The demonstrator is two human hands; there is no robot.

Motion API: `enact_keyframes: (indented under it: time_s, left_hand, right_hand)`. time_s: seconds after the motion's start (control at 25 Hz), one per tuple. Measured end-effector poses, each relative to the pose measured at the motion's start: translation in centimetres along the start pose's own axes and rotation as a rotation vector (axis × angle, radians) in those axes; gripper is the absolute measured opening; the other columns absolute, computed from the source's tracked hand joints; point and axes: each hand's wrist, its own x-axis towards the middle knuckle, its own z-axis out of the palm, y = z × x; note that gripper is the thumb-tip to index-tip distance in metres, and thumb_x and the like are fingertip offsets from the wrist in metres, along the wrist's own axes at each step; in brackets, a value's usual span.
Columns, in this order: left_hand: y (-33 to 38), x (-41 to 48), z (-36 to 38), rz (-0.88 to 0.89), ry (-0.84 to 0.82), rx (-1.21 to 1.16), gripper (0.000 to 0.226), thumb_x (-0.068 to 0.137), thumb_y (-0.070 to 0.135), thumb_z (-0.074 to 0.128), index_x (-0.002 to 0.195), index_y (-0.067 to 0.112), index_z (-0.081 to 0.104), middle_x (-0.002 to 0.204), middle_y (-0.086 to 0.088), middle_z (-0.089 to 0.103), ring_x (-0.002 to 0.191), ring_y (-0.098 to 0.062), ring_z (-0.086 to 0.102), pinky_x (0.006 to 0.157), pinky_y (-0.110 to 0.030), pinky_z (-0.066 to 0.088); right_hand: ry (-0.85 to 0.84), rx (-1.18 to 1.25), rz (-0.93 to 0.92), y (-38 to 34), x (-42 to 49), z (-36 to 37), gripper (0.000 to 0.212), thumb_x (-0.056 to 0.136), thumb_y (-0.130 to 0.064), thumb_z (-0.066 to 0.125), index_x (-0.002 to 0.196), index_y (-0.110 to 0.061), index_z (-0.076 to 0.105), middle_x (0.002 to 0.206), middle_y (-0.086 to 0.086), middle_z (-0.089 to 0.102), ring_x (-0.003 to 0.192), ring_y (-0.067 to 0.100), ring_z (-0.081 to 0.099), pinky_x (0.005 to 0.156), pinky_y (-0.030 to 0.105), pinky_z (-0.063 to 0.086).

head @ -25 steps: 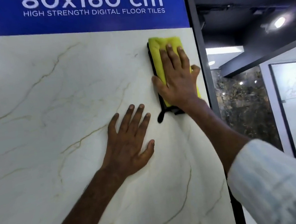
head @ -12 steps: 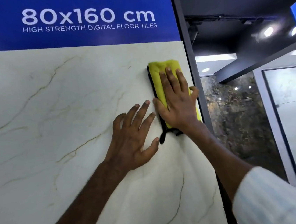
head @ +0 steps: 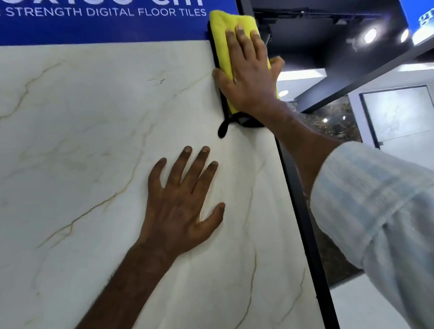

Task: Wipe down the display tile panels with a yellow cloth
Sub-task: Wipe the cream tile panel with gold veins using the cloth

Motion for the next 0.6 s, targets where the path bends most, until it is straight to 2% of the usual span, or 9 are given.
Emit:
enact_keyframes:
  time_s: [0.16, 0.36, 0.52, 0.6]
  left_hand:
    - [-0.3, 0.2, -0.1, 0.013, -0.011, 0.001, 0.071, 0.097, 0.056, 0.046, 0.153, 0.013, 0.05, 0.168, -0.009, 0.033, 0.156, -0.031, 0.029, 0.122, -0.062, 0.021]
    - [-0.1, 0.3, -0.5, -0.001, -0.088, 0.012, 0.072, 0.098, 0.057, 0.044, 0.154, 0.012, 0.044, 0.17, -0.01, 0.028, 0.157, -0.034, 0.025, 0.121, -0.062, 0.018]
    - [0.7, -1.1, -1.6, -0.051, -0.041, -0.127, 0.061, 0.1, 0.048, 0.051, 0.149, 0.01, 0.051, 0.168, -0.014, 0.031, 0.155, -0.035, 0.031, 0.121, -0.059, 0.022]
    - [3.2, -4.8, -2.4, -0.116, -0.022, -0.189, 0.061, 0.099, 0.047, 0.053, 0.149, 0.011, 0.053, 0.168, -0.015, 0.03, 0.155, -0.034, 0.031, 0.121, -0.057, 0.023]
  right_hand:
    - [0.05, -0.016, -0.056, 1.5, -7.0, 0.6, 0.082, 0.095, -0.064, 0.031, 0.166, -0.022, 0.024, 0.172, 0.002, 0.022, 0.159, 0.027, 0.016, 0.108, 0.06, 0.026]
    - [0.023, -0.065, -0.047, 3.0, -24.3, 0.6, 0.078, 0.1, -0.06, 0.039, 0.164, -0.016, 0.03, 0.172, 0.008, 0.024, 0.159, 0.029, 0.019, 0.109, 0.057, 0.026]
    - [-0.035, -0.11, -0.008, 3.3, -37.5, 0.2, 0.075, 0.1, -0.056, 0.042, 0.162, -0.013, 0.031, 0.169, 0.013, 0.03, 0.157, 0.034, 0.024, 0.102, 0.06, 0.035]
    - [-0.06, -0.12, -0.01, 3.3, -39.5, 0.1, 0.075, 0.1, -0.056, 0.042, 0.161, -0.012, 0.032, 0.168, 0.015, 0.032, 0.156, 0.036, 0.026, 0.101, 0.059, 0.037]
